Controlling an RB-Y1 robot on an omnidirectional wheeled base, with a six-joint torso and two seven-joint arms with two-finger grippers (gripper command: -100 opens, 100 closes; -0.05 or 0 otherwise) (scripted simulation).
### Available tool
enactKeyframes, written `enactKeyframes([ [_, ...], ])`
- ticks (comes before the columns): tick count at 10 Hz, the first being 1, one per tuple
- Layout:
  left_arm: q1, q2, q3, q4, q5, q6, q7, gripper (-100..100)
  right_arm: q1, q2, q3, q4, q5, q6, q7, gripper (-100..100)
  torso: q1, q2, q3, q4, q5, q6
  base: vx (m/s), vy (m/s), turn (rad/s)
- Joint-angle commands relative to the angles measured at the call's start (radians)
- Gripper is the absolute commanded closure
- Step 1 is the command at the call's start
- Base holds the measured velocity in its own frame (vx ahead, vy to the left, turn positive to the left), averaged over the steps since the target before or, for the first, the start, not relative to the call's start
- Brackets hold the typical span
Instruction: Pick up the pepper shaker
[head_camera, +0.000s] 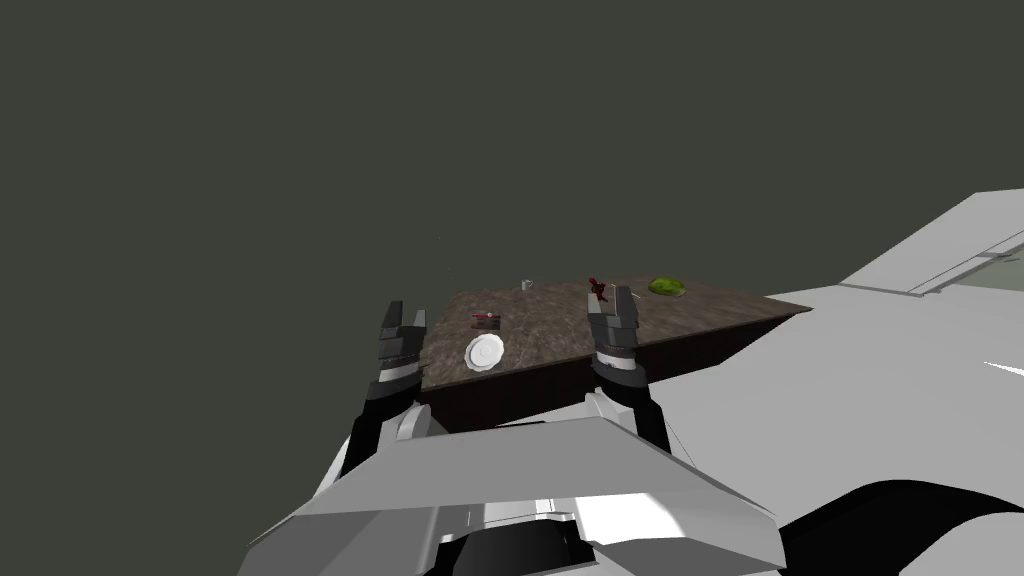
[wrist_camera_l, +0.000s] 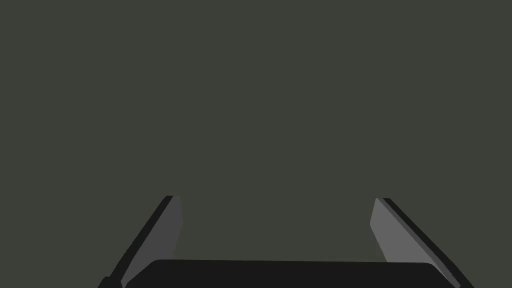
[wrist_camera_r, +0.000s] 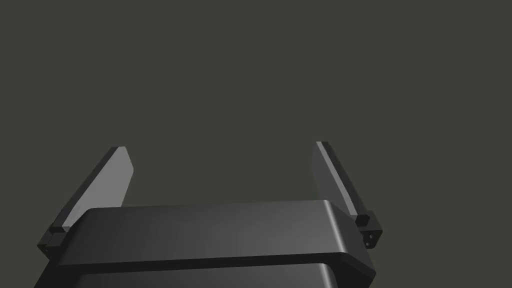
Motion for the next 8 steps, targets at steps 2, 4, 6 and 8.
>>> enactKeyframes([
  [2, -0.022, 0.055, 0.006, 0.019, 0.004, 0.027, 0.007, -100, 0.000, 0.000, 0.000, 0.000, 0.000, 0.000, 0.000, 0, -0.001, 0.004, 0.002, 0.001, 0.000, 0.000, -0.101, -0.023, 0.000],
  [4, -0.054, 0.092, 0.015, 0.045, 0.009, 0.067, 0.016, -100, 0.000, 0.000, 0.000, 0.000, 0.000, 0.000, 0.000, 0, -0.002, 0.008, 0.005, 0.002, 0.000, 0.000, -0.119, -0.037, -0.023],
  [6, -0.097, 0.118, 0.026, 0.078, 0.016, 0.123, 0.028, -100, 0.000, 0.000, 0.000, 0.000, 0.000, 0.000, 0.000, 0, -0.002, 0.008, 0.004, 0.002, 0.000, 0.000, -0.121, -0.031, -0.039],
  [8, -0.151, 0.137, 0.040, 0.119, 0.025, 0.191, 0.040, -100, 0.000, 0.000, 0.000, 0.000, 0.000, 0.000, 0.000, 0, -0.003, 0.007, 0.004, 0.002, -0.001, 0.000, -0.102, -0.055, -0.065],
])
